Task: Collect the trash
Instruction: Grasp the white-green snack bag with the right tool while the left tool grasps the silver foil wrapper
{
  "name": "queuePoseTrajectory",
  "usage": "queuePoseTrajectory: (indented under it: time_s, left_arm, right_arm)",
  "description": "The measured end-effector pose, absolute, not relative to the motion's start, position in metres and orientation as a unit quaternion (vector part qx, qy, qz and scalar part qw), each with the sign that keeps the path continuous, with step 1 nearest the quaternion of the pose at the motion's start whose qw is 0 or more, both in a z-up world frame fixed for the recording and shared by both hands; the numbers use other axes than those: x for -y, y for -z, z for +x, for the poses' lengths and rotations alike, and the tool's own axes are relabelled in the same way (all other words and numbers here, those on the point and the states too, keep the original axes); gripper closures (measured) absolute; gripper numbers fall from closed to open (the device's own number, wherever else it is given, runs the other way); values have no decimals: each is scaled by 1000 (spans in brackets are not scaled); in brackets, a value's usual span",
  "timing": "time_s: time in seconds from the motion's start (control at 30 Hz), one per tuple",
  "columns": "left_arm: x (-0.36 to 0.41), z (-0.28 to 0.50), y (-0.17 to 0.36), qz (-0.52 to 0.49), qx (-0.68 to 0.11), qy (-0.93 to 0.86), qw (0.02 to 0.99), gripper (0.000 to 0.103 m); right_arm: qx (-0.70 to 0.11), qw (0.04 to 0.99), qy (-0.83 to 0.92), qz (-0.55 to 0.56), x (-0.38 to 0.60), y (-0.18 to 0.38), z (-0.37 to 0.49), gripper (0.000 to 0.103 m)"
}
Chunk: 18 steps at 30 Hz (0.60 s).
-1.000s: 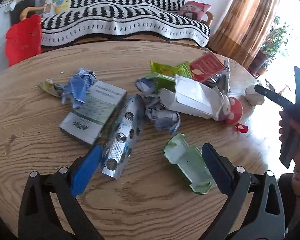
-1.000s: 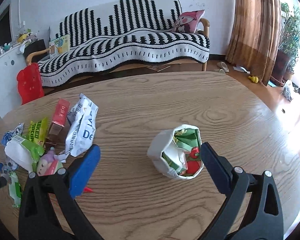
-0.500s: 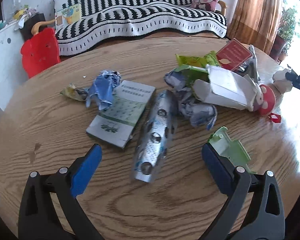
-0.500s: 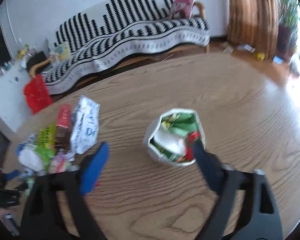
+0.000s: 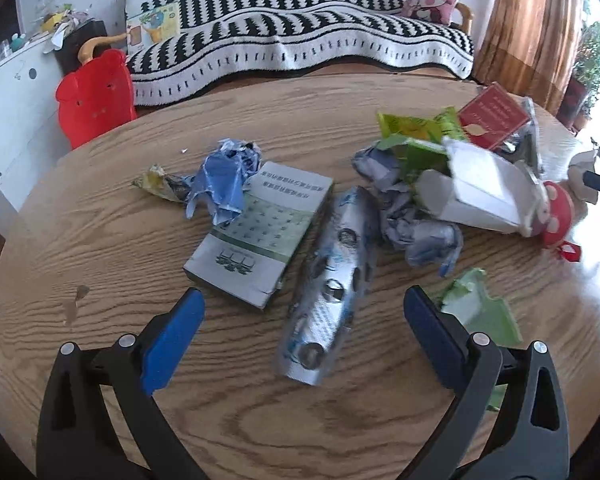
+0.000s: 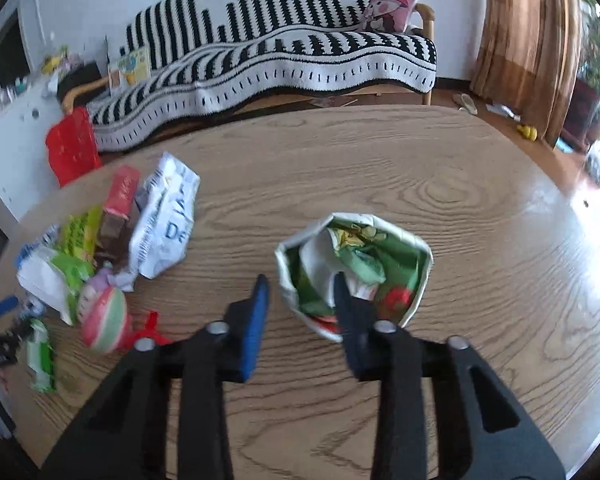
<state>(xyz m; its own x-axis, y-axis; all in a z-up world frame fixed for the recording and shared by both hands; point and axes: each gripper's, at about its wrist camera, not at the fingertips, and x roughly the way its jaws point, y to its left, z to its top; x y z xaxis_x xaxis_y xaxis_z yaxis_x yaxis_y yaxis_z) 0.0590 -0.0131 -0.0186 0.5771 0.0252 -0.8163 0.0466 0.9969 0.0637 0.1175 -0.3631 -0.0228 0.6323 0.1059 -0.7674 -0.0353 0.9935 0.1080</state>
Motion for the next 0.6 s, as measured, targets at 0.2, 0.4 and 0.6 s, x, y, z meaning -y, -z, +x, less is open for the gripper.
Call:
queuePoseTrajectory:
  time_s: [0.2,0.4,0.6]
  left_arm:
    - [10,60,21,12,-470,26,882,35]
    - [22,58,17,20,-462,34,886,70]
    - [22,50,-1,4,-428,36,903,74]
  right_arm:
    - [-418,907,-30,37,375,26,119,78]
    - [-409,911,-53,23,369,27,118,85]
    - [-393,917,-54,42,375,19,114,86]
